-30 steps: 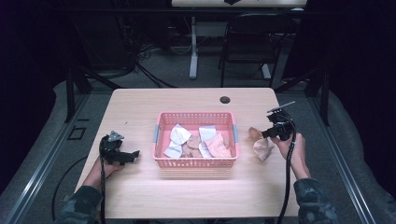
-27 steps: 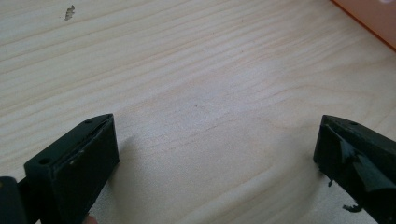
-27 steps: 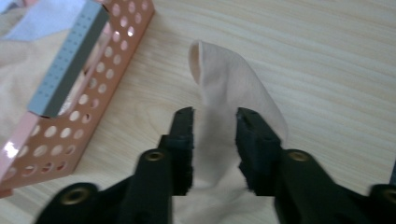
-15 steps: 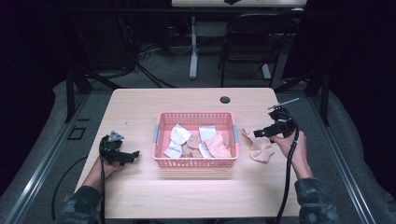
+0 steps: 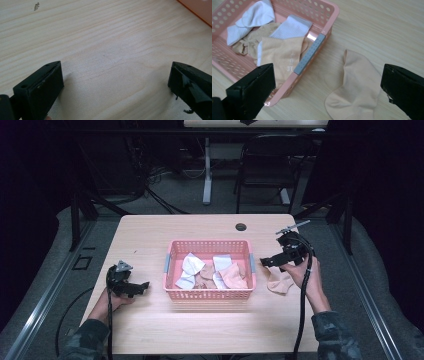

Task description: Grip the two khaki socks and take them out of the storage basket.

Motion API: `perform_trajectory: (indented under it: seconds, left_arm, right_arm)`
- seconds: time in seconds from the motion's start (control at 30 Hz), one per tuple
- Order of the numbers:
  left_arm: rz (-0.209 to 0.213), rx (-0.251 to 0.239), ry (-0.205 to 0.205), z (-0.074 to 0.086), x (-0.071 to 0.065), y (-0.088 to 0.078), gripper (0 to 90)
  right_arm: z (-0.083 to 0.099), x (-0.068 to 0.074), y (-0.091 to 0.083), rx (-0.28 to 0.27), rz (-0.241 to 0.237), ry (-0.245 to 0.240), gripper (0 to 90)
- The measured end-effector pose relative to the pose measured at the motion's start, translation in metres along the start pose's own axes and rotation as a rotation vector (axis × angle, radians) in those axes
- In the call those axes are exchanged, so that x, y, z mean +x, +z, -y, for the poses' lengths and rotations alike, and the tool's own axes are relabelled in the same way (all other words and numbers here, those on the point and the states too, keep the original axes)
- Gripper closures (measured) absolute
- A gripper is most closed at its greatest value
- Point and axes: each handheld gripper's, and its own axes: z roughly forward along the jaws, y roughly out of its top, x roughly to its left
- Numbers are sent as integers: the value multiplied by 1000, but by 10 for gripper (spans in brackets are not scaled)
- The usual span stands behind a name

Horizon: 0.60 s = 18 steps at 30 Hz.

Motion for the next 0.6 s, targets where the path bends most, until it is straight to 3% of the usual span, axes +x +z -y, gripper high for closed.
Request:
perform_trajectory:
  seconds: [0.3,0.6]
  left_arm:
    - [1,4,3,0,0,-1,0]
    - [2,4,3,0,0,0,0]
  right_arm:
    - [-12,16,-5,-33,-39,-21,0]
    - [-23,29,5,-24,-58,-43,0]
